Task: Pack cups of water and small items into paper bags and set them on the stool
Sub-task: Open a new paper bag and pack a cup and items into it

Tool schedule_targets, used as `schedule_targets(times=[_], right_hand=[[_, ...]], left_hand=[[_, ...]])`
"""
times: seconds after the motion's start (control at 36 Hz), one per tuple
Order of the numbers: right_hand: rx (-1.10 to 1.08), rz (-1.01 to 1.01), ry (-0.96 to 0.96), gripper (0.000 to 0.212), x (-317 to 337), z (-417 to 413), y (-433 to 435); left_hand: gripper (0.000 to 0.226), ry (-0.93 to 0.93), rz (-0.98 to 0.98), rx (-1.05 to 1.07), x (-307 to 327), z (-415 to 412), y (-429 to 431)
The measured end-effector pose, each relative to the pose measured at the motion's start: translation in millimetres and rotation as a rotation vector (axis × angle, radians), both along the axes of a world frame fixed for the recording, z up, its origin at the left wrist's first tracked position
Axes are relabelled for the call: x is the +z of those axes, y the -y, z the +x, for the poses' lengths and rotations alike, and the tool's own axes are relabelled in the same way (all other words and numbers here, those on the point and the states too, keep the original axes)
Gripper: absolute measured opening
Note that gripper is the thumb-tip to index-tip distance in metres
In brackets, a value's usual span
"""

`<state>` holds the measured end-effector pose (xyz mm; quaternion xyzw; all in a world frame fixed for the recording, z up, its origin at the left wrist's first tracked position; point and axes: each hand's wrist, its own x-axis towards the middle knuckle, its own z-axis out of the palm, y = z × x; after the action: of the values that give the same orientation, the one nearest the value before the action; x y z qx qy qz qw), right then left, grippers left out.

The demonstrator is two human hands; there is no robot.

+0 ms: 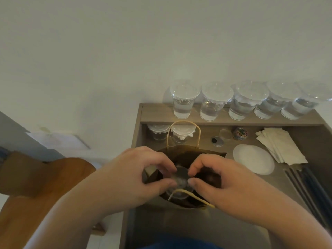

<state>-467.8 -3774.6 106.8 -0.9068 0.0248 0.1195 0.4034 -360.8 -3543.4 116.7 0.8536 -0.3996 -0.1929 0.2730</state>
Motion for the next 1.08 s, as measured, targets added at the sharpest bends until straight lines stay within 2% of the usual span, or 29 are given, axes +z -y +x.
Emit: schedule_targets(times=[0.08,0.17,0.22,0.31,0.39,0.44,0.5,0.56,0.61,0.67,0.75,0.83,0.89,1.0,1.06,1.08], right_hand=[[-0.033,0.121,0.057,0.005,1.2,-1.5,0.8],[-0.111,0.242,0.149,0.010,4.5,-6.4,3.5],[-0.157,0.255,0.280,0.019,5.1,-10.8,7.2],[-0.220,0.247,0.450,0.016,3.7,-18.6,15.5],[-0.258,0.210,0.488,0.021,-0.2,-27.3,24.9],[-0.284,0.216,0.489,0.034,-8.7,-32.9,30.0],[-0.317,0.214,0.482,0.049,-21.0,-39.3,34.2],[-0.339,0.161,0.453,0.060,-32.3,-45.9,38.2],[-0.340,0.093,0.380,0.068,-40.4,-50.4,41.7],[-0.317,0.074,0.268,0.072,-45.1,-50.5,42.1],[-0.240,0.073,0.160,0.073,-54.8,-43.8,39.6],[-0.217,0.097,0.108,0.048,-65.0,-36.1,34.4],[-0.222,0.119,0.102,0.034,-68.5,-32.1,31.3],[-0.254,0.116,0.088,0.026,-69.0,-25.9,32.3],[-0.287,0.068,0.165,0.021,-70.5,-24.3,34.7],[-0.316,0.034,0.233,0.028,-71.5,-24.4,35.9]], left_hand=[[0.043,-0.022,-0.043,0.063,2.0,-3.1,0.3],[0.040,-0.013,-0.091,0.153,0.1,-6.2,-1.0],[0.037,0.012,-0.135,0.215,-3.8,-8.1,-5.1],[0.033,0.062,-0.225,0.315,-12.4,-12.1,-15.4],[0.037,0.045,-0.274,0.419,-20.1,-18.7,-26.5],[0.043,-0.028,-0.251,0.447,-23.8,-22.7,-33.0],[0.060,-0.101,-0.204,0.422,-27.3,-25.3,-38.0],[0.082,-0.170,-0.164,0.381,-33.6,-26.5,-41.5],[0.089,-0.224,-0.113,0.349,-41.2,-27.3,-43.0],[0.084,-0.243,-0.053,0.315,-47.1,-28.6,-41.9],[0.064,-0.228,-0.024,0.289,-53.3,-32.0,-34.0],[0.037,-0.160,-0.050,0.305,-61.5,-33.2,-24.3],[0.029,-0.148,-0.082,0.335,-66.3,-32.5,-21.7],[0.015,-0.080,-0.145,0.378,-74.6,-29.0,-20.4],[0.015,0.005,-0.205,0.407,-79.9,-26.4,-22.8],[0.018,0.074,-0.229,0.417,-82.9,-24.4,-24.6]])
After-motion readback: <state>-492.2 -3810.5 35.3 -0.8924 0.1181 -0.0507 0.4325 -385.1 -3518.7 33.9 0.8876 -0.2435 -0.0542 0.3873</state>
